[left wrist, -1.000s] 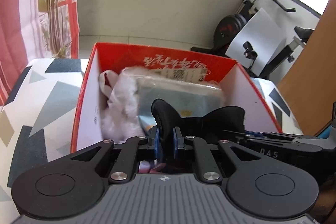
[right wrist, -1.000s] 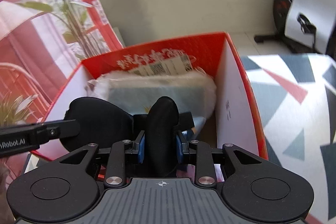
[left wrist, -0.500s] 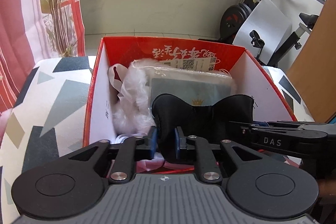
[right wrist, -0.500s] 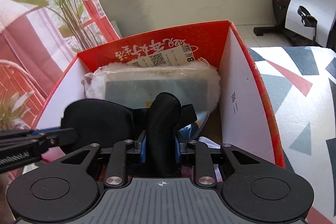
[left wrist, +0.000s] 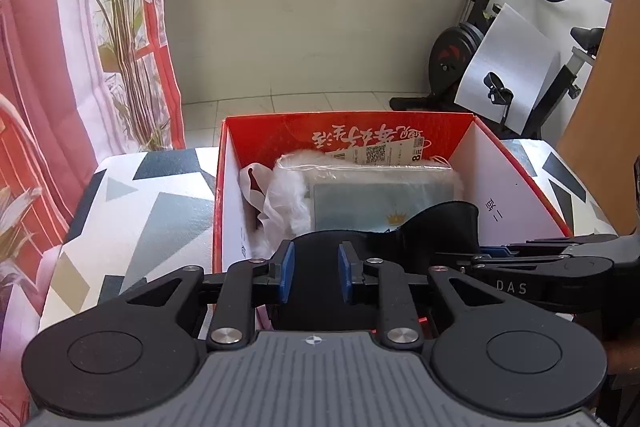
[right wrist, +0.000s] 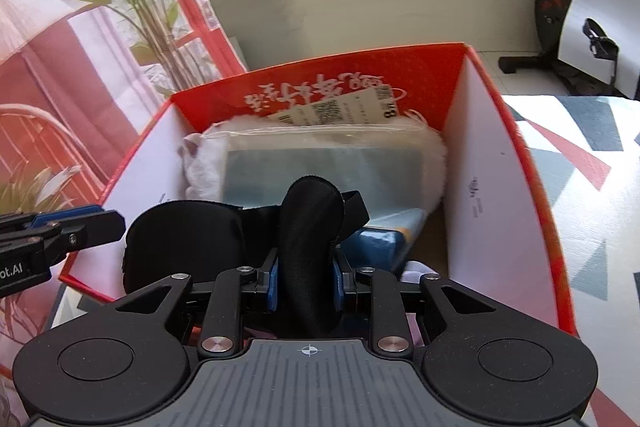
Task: Organize soft objects
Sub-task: 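Lower the black fabric into the box and open both grippers, then move both grippers down to the clear plastic bag beside the box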
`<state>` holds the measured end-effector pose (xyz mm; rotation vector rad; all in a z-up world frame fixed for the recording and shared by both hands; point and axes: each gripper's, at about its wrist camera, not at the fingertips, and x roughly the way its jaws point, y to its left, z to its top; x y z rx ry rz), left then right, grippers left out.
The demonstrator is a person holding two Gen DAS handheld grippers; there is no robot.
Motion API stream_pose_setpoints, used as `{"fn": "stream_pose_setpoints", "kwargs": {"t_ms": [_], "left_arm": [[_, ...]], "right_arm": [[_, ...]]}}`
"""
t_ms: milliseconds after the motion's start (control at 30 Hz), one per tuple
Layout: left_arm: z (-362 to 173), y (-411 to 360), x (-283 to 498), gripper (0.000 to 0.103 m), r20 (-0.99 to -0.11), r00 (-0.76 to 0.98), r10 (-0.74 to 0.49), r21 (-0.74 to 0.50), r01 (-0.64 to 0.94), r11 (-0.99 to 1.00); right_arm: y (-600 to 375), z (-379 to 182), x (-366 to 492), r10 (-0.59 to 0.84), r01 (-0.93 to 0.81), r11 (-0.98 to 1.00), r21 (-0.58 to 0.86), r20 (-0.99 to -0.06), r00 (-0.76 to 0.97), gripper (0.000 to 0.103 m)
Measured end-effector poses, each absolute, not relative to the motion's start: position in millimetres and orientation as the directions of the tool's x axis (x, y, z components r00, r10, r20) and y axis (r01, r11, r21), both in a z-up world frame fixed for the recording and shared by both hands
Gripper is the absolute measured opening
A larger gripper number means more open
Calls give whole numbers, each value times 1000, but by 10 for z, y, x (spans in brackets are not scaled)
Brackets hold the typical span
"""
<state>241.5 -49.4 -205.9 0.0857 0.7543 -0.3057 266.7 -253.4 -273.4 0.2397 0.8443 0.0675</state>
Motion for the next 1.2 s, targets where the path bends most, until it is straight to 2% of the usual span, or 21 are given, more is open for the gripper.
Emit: {"fn": "stream_pose_setpoints", "kwargs": {"t_ms": [67, 200, 233, 267, 300, 333, 367, 467, 567, 867, 1200], "left_arm": [[-2059, -497, 2409, 25, -686, 686, -240, -31, 302, 953], [-2054, -500, 2377, 31, -680, 692, -241, -29, 303, 953], [-2041, -501, 2363, 39, -676, 695, -245, -30, 306, 952], [-2026, -495, 2348, 55, -671, 697, -253, -35, 311, 950], [-2015, -484, 2330, 63, -664, 700, -263, -43, 315, 948], [-1994, -475, 2299, 76, -653, 708, -271, -49, 317, 947], [-1972, -472, 2265, 84, -641, 719, -271, -45, 316, 948], [-1926, -494, 2161, 97, -615, 746, -257, -15, 314, 949], [-1890, -506, 2062, 103, -608, 766, -209, 19, 277, 961], [-1810, -316, 1648, 103, -562, 798, -219, -48, 232, 971], [-1826, -187, 1272, 103, -517, 833, -196, -27, 212, 977]], "right_arm": [[-2509, -2700, 2654, 127, 23, 981, 191, -732, 669, 29], [-2489, -2590, 2583, 49, 9, 997, 78, -714, 698, 60], [-2479, -2554, 2549, 31, -4, 999, 41, -701, 712, 61], [-2474, -2525, 2522, 16, -12, 1000, 11, -691, 723, 65], [-2472, -2496, 2493, 1, -14, 1000, -13, -680, 733, 76], [-2478, -2464, 2459, -7, -14, 1000, -26, -666, 746, 82], [-2494, -2426, 2415, -9, -14, 999, -30, -644, 765, 90], [-2540, -2338, 2311, 13, -21, 1000, -6, -604, 797, 103], [-2579, -2265, 2198, 18, -8, 1000, 20, -575, 818, 103], [-2691, -2166, 1802, 24, 18, 997, 75, -515, 857, 103], [-2622, -2166, 1290, 31, 22, 994, 107, -465, 885, 103]]}}
